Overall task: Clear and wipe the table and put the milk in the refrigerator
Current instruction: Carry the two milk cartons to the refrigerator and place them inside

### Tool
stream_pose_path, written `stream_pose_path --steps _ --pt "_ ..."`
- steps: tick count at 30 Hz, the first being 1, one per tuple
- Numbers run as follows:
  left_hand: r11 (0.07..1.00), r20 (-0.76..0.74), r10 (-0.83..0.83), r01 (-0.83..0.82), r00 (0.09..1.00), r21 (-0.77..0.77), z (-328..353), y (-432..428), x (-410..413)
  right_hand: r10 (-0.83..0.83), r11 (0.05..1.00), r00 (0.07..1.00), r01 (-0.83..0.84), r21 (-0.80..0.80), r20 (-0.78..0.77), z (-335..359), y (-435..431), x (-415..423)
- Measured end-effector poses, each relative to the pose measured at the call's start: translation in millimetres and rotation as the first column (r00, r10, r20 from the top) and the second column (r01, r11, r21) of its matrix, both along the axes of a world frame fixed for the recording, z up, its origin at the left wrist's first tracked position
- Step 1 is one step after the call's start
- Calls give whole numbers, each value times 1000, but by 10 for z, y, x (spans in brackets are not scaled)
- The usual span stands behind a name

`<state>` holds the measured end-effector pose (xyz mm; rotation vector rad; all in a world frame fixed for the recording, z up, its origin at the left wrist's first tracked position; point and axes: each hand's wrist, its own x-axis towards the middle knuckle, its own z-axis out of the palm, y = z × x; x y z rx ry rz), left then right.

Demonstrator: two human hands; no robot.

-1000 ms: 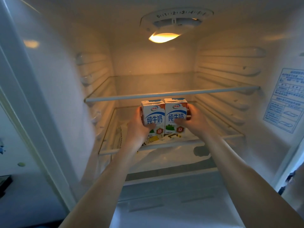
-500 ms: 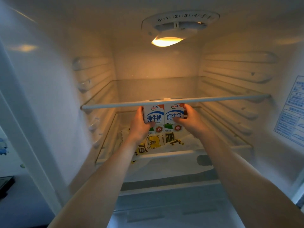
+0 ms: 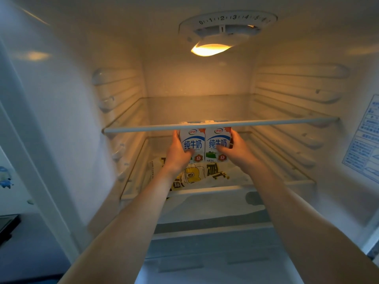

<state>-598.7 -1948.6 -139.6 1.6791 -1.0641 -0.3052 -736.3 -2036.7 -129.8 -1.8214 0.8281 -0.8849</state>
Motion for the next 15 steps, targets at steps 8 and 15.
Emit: stream_pose_path --steps 8,15 --pt "989 240 111 -130 964 65 -82 183 -93 -104 994 991 101 -37 -88 18 260 -202" --pt "997 248 77 -80 966 1 -105 516 -303 -255 966 960 248 -71 -117 -8 817 -562"
